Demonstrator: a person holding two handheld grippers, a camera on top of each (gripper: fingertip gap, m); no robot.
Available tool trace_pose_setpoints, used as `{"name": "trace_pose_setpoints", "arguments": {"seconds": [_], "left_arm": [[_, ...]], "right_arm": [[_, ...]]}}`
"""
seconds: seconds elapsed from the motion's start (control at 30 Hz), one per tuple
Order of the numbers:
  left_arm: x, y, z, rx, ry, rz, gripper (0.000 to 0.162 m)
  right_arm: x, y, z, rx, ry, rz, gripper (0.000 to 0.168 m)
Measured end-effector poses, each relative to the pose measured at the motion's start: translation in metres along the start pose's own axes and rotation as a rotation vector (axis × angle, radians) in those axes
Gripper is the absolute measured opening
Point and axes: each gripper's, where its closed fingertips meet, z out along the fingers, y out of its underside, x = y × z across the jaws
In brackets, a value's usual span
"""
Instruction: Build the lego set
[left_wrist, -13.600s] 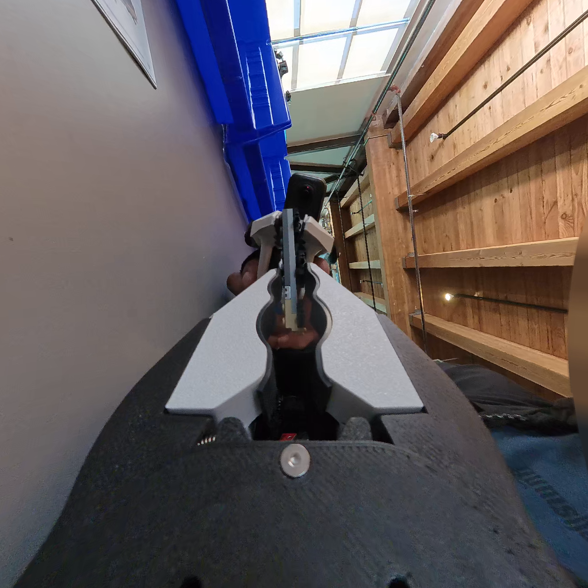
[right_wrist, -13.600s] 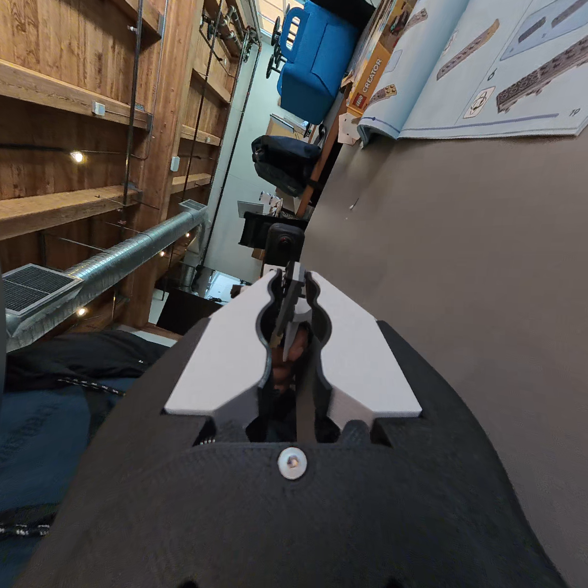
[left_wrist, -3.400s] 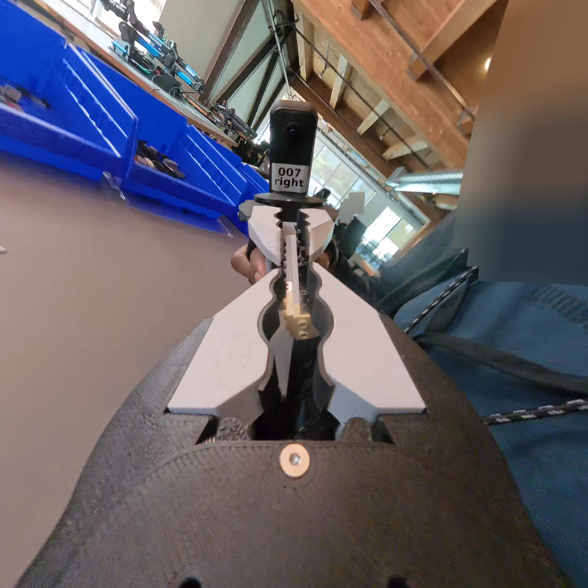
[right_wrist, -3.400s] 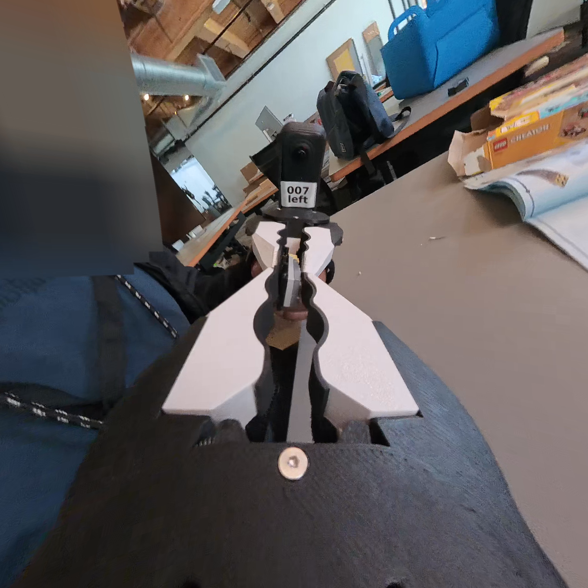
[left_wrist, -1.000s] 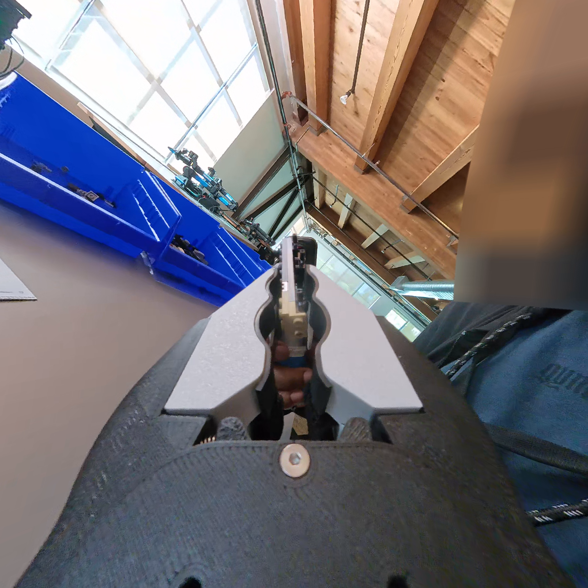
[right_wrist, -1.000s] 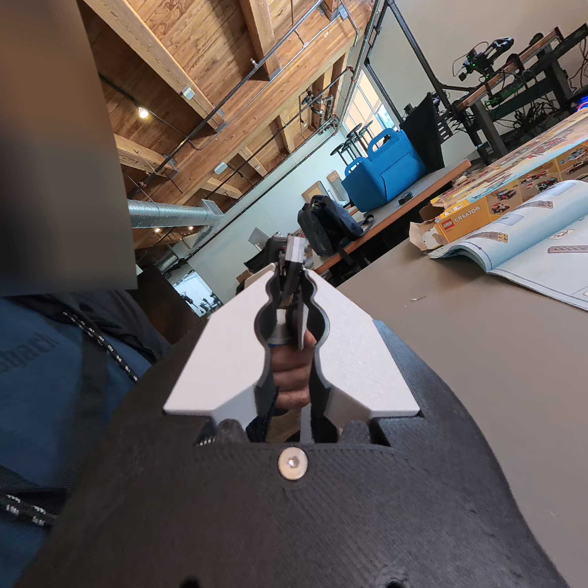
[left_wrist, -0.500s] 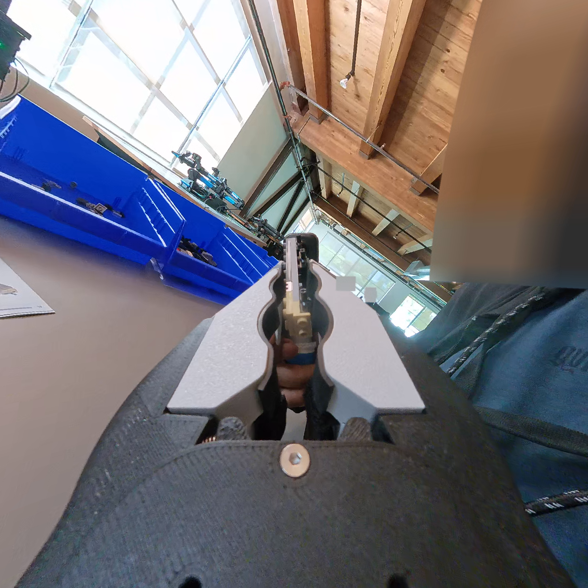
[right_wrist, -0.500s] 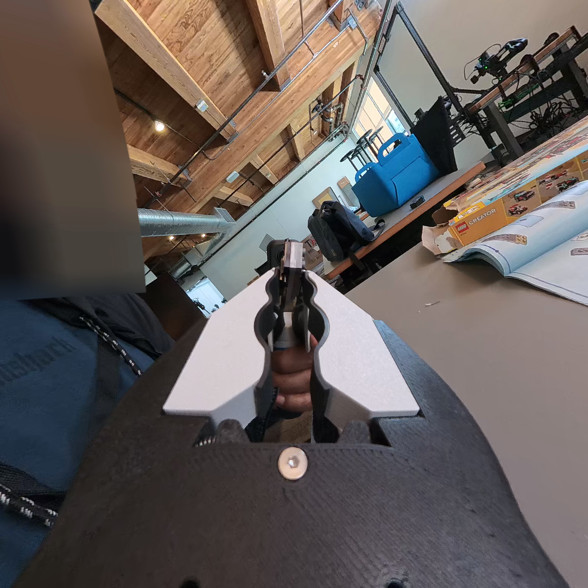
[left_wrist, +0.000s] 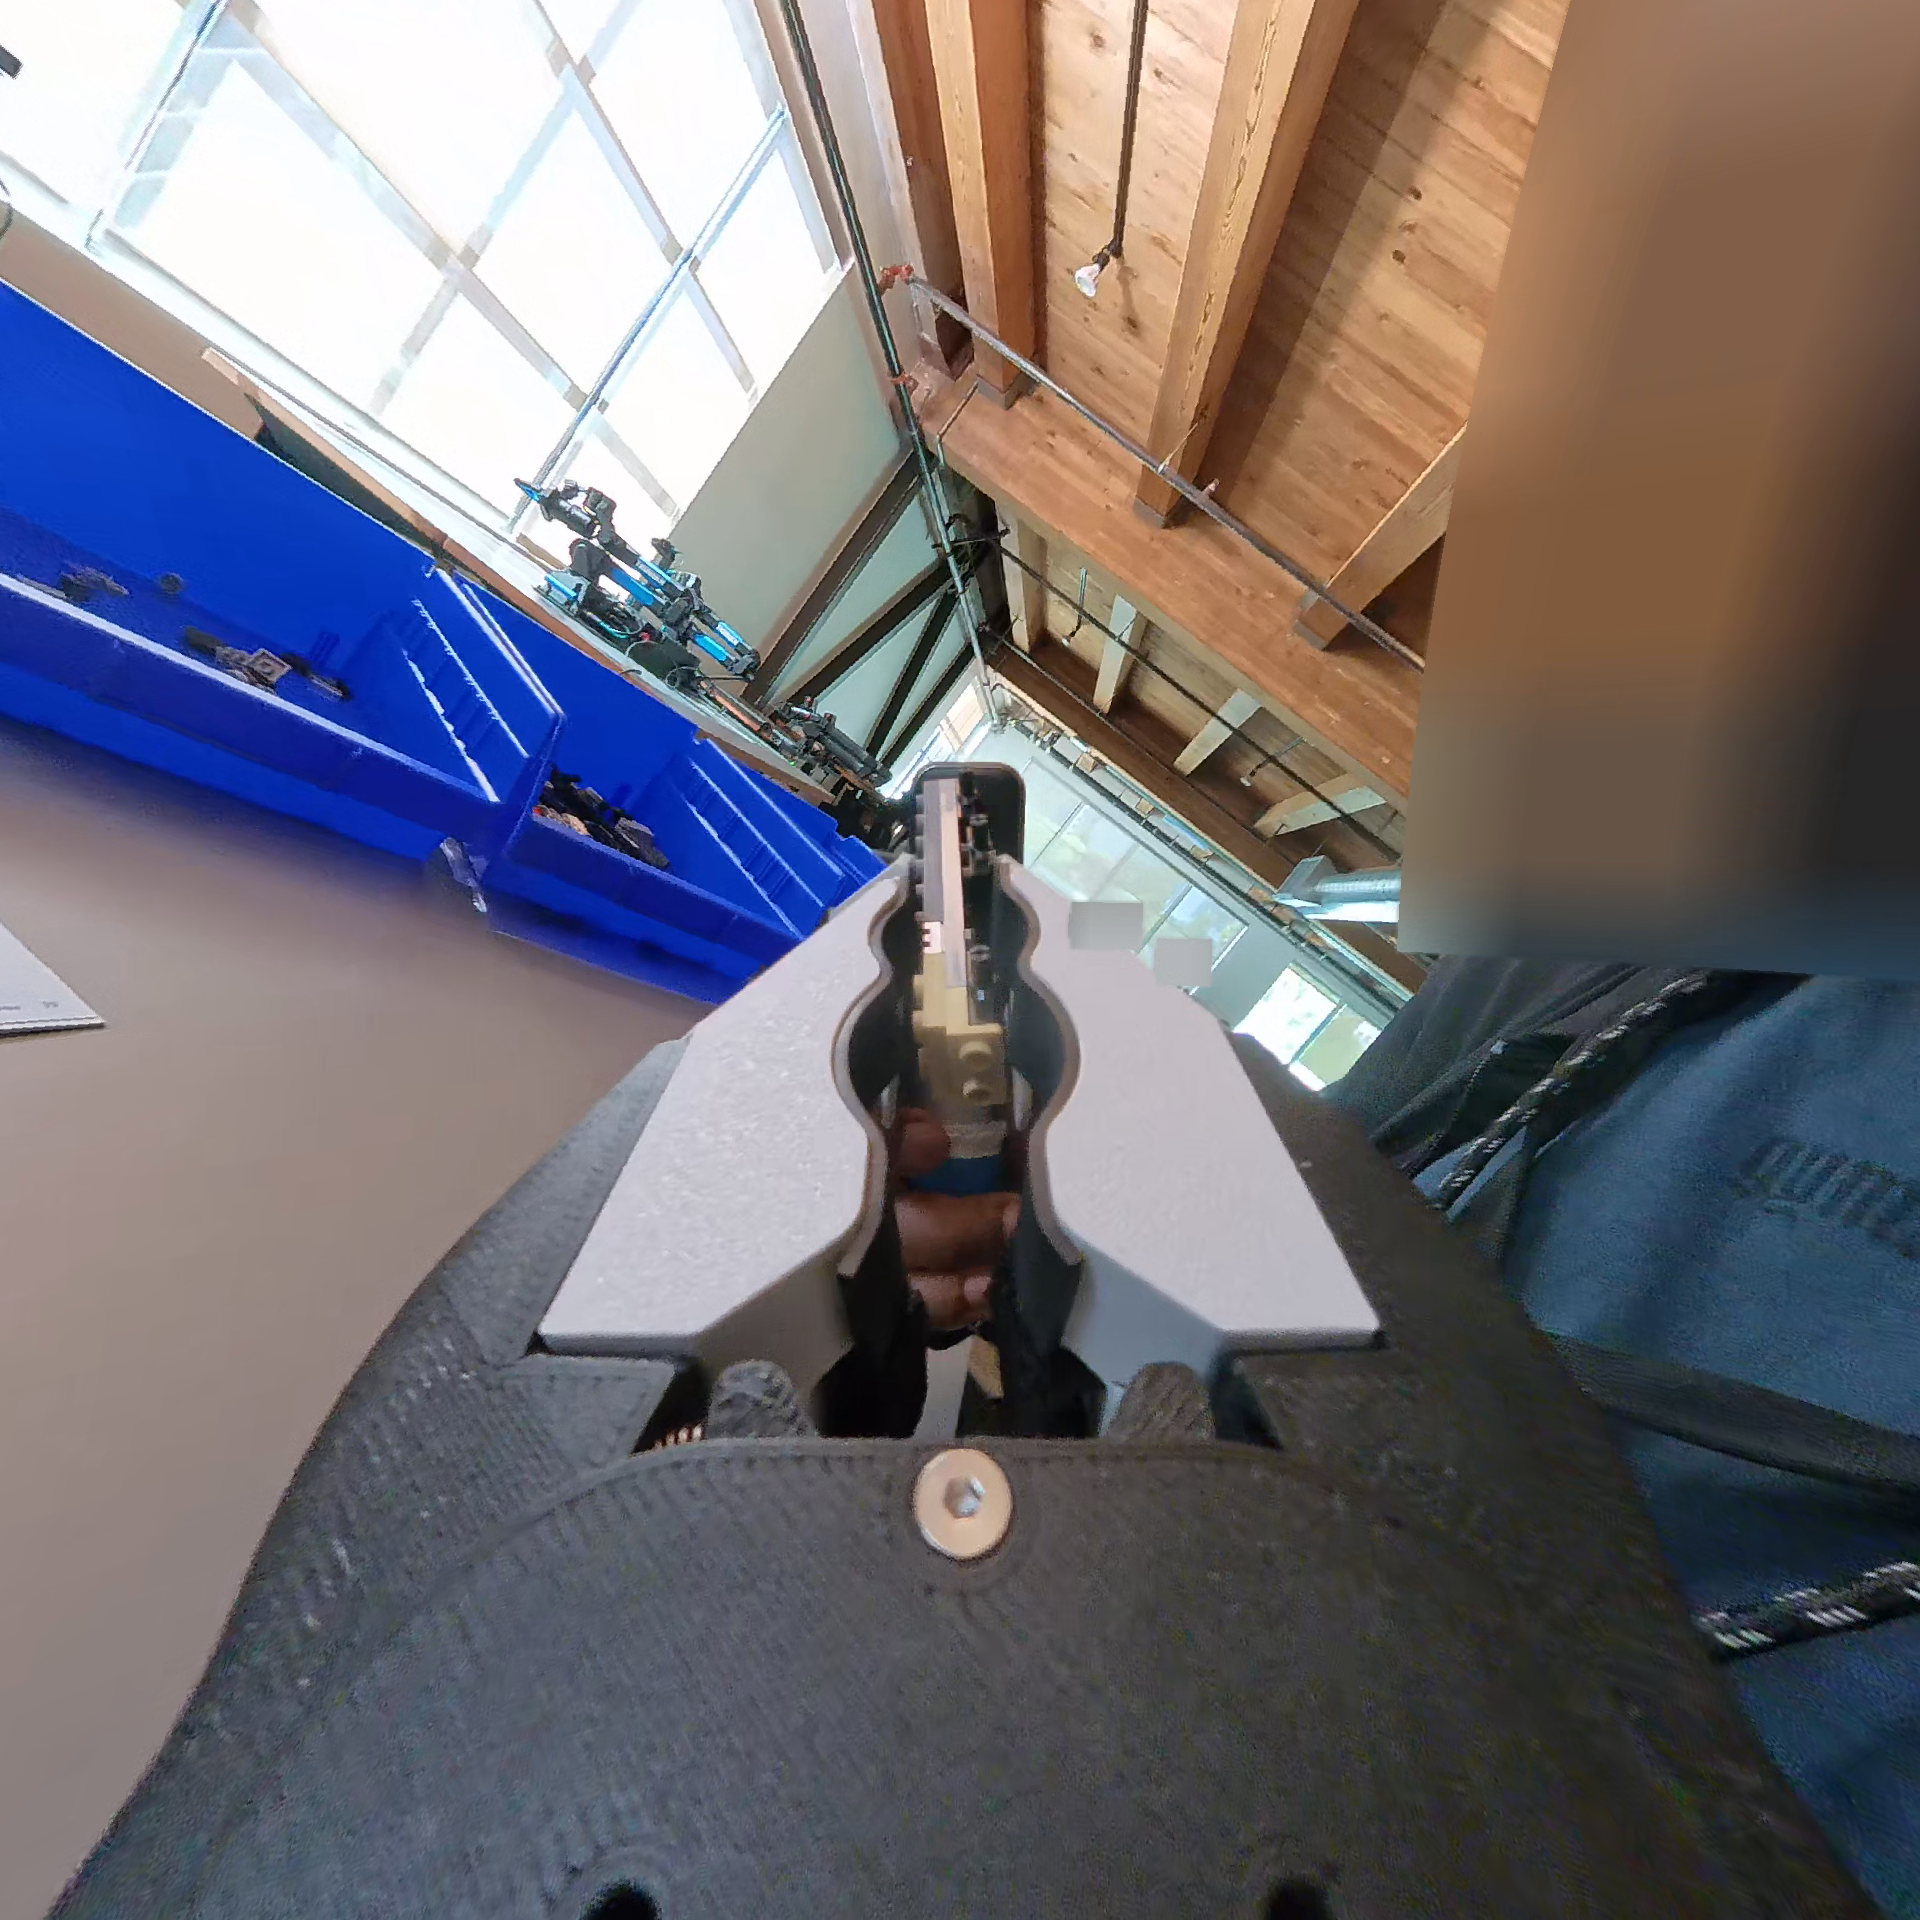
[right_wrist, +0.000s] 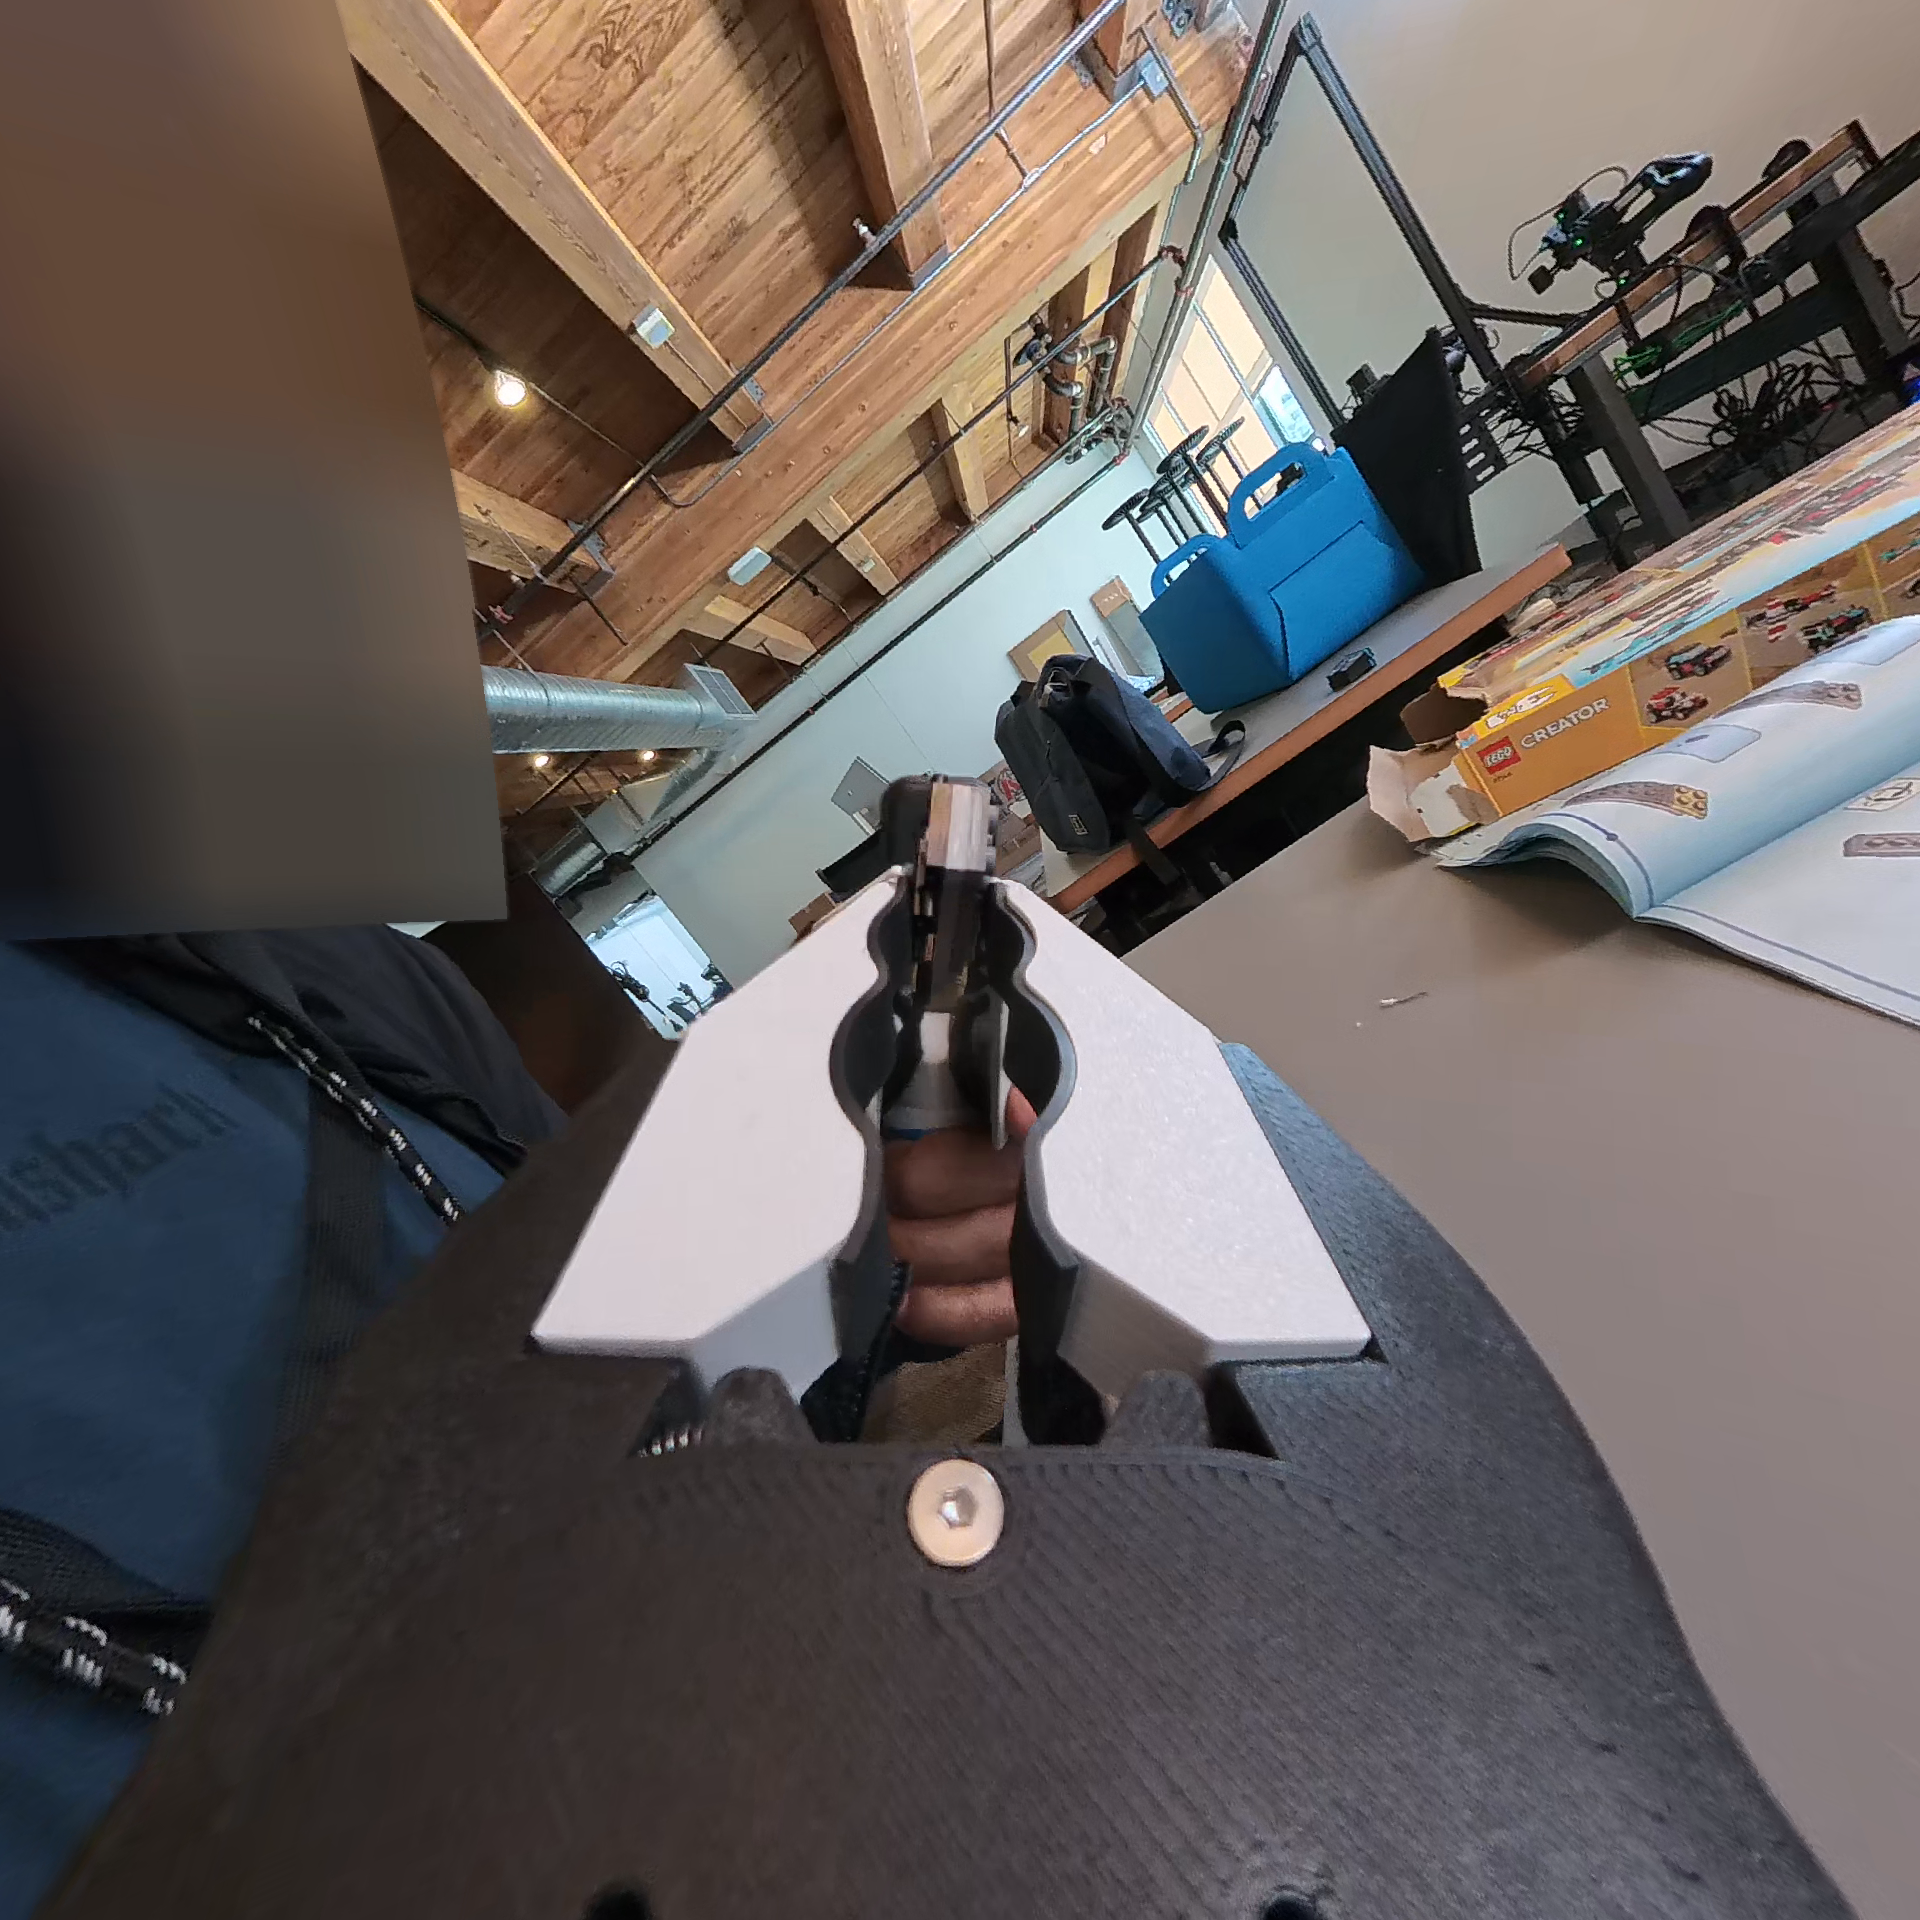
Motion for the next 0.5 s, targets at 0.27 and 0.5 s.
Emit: {"name": "trace_pose_setpoints", "arguments": {"seconds": [0.27,0.5], "left_arm": [[0.0011,0.0011,0.0016,-0.029,-0.027,0.06,0.012],[0.0033,0.0015,0.0021,-0.057,-0.032,0.114,0.013]], "right_arm": [[-0.0007,-0.0008,-0.0016,-0.011,-0.008,-0.02,0.013],[-0.0022,-0.0011,-0.002,-0.014,-0.021,-0.027,0.013]]}}
